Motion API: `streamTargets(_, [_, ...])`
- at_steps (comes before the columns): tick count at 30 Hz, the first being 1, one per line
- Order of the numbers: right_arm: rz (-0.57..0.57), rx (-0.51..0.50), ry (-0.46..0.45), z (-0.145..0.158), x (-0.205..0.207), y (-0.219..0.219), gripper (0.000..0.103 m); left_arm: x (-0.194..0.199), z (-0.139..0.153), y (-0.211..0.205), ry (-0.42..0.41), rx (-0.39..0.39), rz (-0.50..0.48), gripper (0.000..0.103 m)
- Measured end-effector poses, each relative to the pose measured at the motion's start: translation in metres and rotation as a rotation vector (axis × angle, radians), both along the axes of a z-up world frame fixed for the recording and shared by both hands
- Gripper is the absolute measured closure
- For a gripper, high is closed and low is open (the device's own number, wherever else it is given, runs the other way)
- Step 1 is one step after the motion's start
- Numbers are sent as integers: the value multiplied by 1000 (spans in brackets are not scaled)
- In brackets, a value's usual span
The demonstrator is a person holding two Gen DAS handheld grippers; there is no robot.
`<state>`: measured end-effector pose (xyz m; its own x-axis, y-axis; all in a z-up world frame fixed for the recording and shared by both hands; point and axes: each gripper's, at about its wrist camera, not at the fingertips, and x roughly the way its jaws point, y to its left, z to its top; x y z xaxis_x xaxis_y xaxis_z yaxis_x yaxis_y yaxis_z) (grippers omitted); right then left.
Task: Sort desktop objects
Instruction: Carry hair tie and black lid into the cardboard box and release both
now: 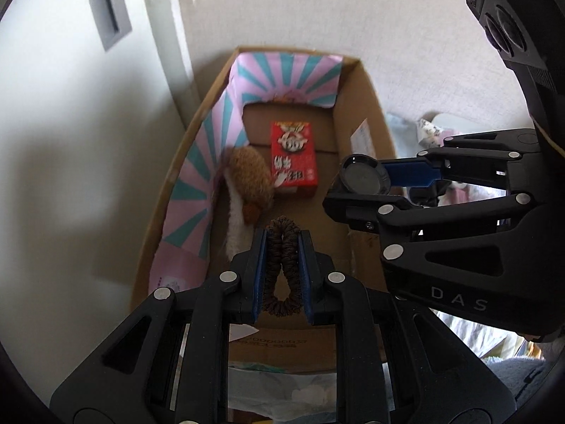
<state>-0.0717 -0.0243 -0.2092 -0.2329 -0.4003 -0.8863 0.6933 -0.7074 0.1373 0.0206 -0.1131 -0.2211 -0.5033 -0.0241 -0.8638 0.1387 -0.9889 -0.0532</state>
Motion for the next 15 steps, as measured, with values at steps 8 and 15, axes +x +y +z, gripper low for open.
streamTargets(8, [-13, 30, -48, -12, -12, -4, 65, -1, -6, 2, 5, -9, -12, 24])
streamTargets(15, [-91, -51, -31, 9, -19, 3, 30, 3, 6, 1, 44, -10, -24, 0])
